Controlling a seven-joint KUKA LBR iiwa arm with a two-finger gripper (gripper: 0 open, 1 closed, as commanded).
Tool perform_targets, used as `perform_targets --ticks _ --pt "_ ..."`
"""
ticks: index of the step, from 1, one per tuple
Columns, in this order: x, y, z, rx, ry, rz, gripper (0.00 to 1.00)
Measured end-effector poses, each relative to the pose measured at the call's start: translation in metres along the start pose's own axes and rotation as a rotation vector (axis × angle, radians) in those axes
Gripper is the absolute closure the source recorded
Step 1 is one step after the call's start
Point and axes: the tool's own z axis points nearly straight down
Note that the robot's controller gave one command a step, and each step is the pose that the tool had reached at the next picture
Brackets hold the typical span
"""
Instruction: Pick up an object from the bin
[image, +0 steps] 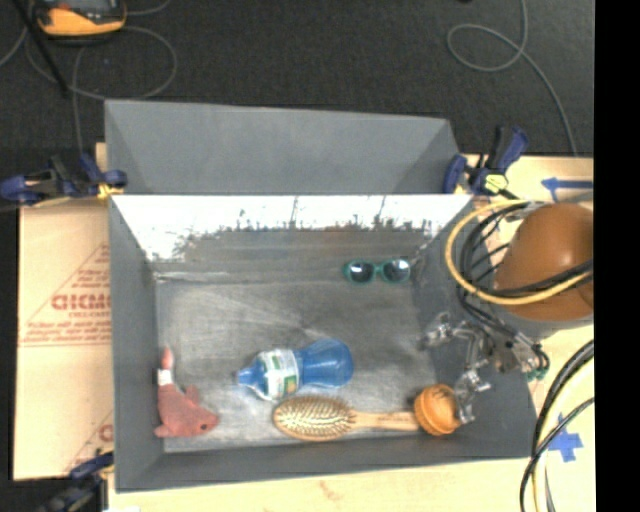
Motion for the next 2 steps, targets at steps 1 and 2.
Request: perform_targets --ticks 1,2 --pt "0.013 0.036 0.015 -0.004 0.002 0.015 0.0" --pt "0.006 0.023 0.039 -0.031 -0.004 -0.466 1.0"
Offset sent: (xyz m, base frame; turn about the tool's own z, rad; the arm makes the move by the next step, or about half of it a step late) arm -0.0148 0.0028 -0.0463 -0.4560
